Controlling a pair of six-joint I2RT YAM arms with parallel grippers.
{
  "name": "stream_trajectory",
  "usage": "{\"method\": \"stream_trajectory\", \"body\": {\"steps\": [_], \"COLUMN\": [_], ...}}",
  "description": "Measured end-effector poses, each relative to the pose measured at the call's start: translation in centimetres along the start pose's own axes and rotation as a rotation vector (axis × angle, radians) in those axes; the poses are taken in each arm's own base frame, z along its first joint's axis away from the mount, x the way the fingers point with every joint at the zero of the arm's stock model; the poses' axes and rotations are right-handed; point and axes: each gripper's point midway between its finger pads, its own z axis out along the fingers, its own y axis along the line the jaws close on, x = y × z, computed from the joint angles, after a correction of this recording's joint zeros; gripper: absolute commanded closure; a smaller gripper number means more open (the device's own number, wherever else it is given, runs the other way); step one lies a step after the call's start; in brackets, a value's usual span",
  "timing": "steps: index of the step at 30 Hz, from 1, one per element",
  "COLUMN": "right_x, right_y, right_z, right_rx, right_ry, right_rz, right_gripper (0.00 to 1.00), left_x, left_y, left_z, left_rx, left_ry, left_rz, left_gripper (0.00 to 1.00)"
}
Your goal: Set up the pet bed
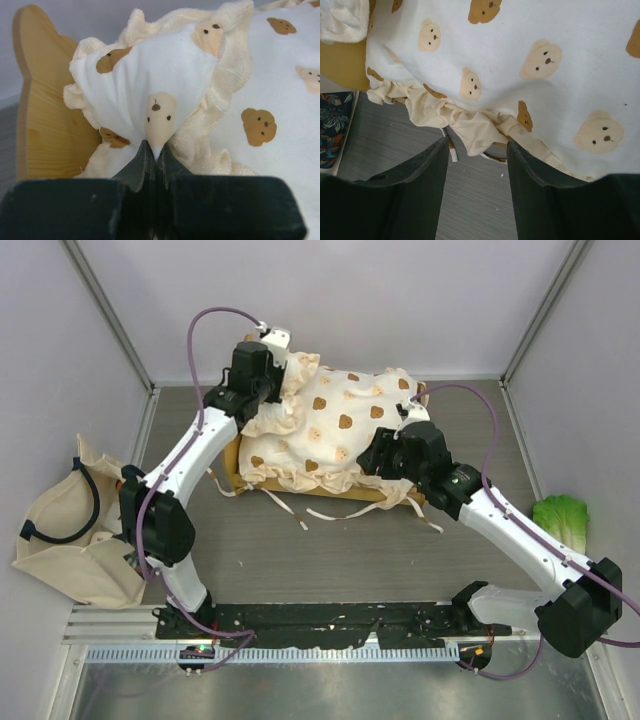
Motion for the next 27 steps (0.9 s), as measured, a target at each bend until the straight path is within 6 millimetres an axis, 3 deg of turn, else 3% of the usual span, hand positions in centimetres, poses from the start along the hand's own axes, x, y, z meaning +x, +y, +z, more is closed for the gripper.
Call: {"method": "stream_trajectory", "body": {"steps": [6,10,13,16,17,19,22,26,27], "right_x": [0.2,0.4,0.4,0.4,0.4,0.5,0.5,0.3,0.2], "right_y": [0.0,0.1,0.1,0.2,0.2,0.2,0.2,0.0,-0.2], "right_z": [0.1,0.3,0.3,0.2,0.2,0.2,0.2,0.3,0.3], "right_rx": [-0.003,-0.005,-0.008,-0.010,-0.011,-0.013,-0.014,-0.004,0.005], "right_ry": [0.009,0.017,0.018,0.020,0.020,0.022,0.022,0.016,0.010], "right_rz": [0.000,0.002,0.004,0.004,0.005,0.006,0.006,0.000,-0.002], "right_gripper": [0.45,0.45,0.45,0.45,0.45,0.45,0.45,0.44,0.44], "left_x": [-2.3,-0.6,2.1,4.1,4.5,4.8,4.5,3.6,3.0], "left_y": [1.4,1.8,1.9,1.9,1.9,2.0,2.0,1.6,1.4], "left_z": [-0.6,0.9,2.3,3.3,3.5,3.5,3.3,2.3,1.6], "left_rx": [-0.064,-0.097,-0.108,-0.122,-0.127,-0.133,-0.136,-0.116,-0.106], "left_ry": [-0.025,0.037,0.117,0.173,0.184,0.197,0.194,0.176,0.166], "left_rz": [0.026,0.040,0.059,0.070,0.073,0.077,0.053,0.014,-0.002], "left_gripper": [1.00,1.00,0.99,0.84,0.60,0.52,0.19,0.00,0.00]}}
